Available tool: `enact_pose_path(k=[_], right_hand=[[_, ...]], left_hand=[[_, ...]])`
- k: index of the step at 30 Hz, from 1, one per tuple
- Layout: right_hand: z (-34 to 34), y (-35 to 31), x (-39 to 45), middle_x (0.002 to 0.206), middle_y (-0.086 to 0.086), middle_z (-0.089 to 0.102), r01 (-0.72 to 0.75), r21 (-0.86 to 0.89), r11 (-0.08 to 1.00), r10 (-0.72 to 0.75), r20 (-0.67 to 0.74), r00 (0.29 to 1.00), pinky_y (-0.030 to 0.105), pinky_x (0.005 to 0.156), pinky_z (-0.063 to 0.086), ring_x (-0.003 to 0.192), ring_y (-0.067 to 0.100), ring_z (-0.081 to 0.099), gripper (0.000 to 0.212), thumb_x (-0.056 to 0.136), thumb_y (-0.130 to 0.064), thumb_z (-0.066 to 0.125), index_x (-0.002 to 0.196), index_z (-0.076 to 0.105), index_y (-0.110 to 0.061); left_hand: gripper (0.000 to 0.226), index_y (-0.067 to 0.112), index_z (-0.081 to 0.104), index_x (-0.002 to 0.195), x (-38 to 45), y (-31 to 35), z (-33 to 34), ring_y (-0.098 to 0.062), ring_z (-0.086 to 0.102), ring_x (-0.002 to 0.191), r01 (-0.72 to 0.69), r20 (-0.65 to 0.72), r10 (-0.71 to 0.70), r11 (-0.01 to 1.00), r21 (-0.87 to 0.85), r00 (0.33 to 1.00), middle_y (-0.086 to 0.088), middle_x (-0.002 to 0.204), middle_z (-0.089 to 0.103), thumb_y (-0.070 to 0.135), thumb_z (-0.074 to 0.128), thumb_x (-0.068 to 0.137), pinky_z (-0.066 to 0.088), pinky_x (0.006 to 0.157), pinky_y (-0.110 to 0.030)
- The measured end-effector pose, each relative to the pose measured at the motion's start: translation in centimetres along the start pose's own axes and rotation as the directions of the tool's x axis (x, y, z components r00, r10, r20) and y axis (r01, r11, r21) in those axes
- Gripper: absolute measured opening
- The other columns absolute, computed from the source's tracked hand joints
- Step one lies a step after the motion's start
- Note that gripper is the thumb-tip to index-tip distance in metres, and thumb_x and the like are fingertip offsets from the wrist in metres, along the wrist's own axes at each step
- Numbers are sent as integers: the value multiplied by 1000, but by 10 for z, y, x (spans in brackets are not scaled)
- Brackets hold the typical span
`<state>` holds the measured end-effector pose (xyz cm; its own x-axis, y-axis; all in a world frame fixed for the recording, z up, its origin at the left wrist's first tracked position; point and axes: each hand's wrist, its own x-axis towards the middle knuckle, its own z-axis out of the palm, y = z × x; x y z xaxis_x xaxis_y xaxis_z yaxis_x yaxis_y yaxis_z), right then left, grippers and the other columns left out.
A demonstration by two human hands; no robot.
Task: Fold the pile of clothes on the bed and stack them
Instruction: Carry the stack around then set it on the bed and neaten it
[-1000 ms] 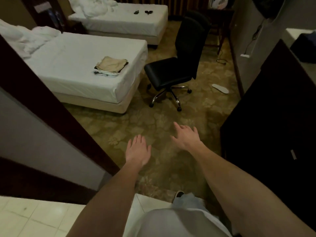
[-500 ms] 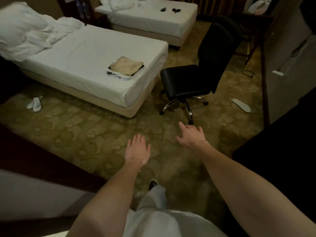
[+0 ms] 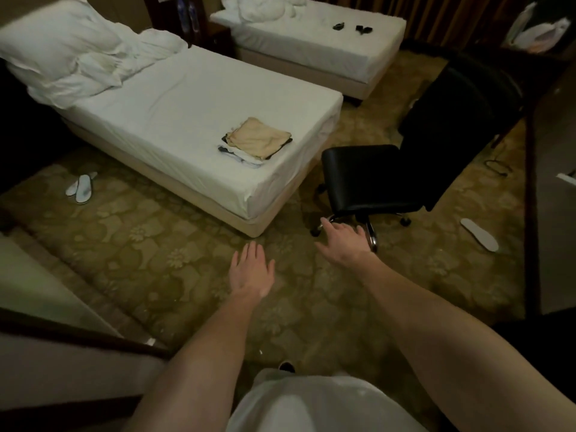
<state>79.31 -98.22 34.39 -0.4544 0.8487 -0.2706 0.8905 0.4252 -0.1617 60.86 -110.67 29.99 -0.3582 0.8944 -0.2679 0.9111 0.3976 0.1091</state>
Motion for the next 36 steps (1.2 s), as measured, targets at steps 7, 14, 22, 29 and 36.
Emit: enact_pose_path(k=[7,14,22,29,36], right_hand=[[-11,-10,77,155,2,39,50,3,999,-50,27,998,57,120,13,146,26,30,73,96,-56,43,157,14,-27],[-33,-4,172,156,1,36,127,27,992,-128,47,991,57,121,10,147,25,28,72,97,-55,44,157,14,-28],[-75,11,315,153,3,40,203,-12,979,-202,39,979,59,119,11,144,26,32,68,95,-54,43,154,22,-28],[-110,31,415,156,5,37,259,-38,965,-254,102,962,59,120,9,145,27,29,68,97,-52,40,155,19,-24],[-120,24,499,152,6,41,289,-72,955,-271,186,944,57,118,15,142,28,34,66,96,-53,40,153,21,-24]], left_hand=[[64,12,15,157,61,-14,-12,-19,12,152,63,26,-62,998,-8,998,-5,165,13,49,17,105,11,124,-43],[65,12,16,157,137,-11,-25,-19,12,152,113,32,-112,993,-22,993,-6,165,14,50,16,104,11,124,-43],[65,11,11,158,268,12,-67,-20,9,153,197,-10,-198,978,-65,980,-6,166,10,48,16,105,10,124,-44],[63,14,16,158,359,32,-96,-21,11,153,271,-20,-275,956,-111,961,-5,165,13,48,17,105,11,124,-43],[60,14,26,155,428,24,-100,-21,17,151,363,-12,-378,896,-256,926,-5,163,22,47,24,104,14,124,-44]])
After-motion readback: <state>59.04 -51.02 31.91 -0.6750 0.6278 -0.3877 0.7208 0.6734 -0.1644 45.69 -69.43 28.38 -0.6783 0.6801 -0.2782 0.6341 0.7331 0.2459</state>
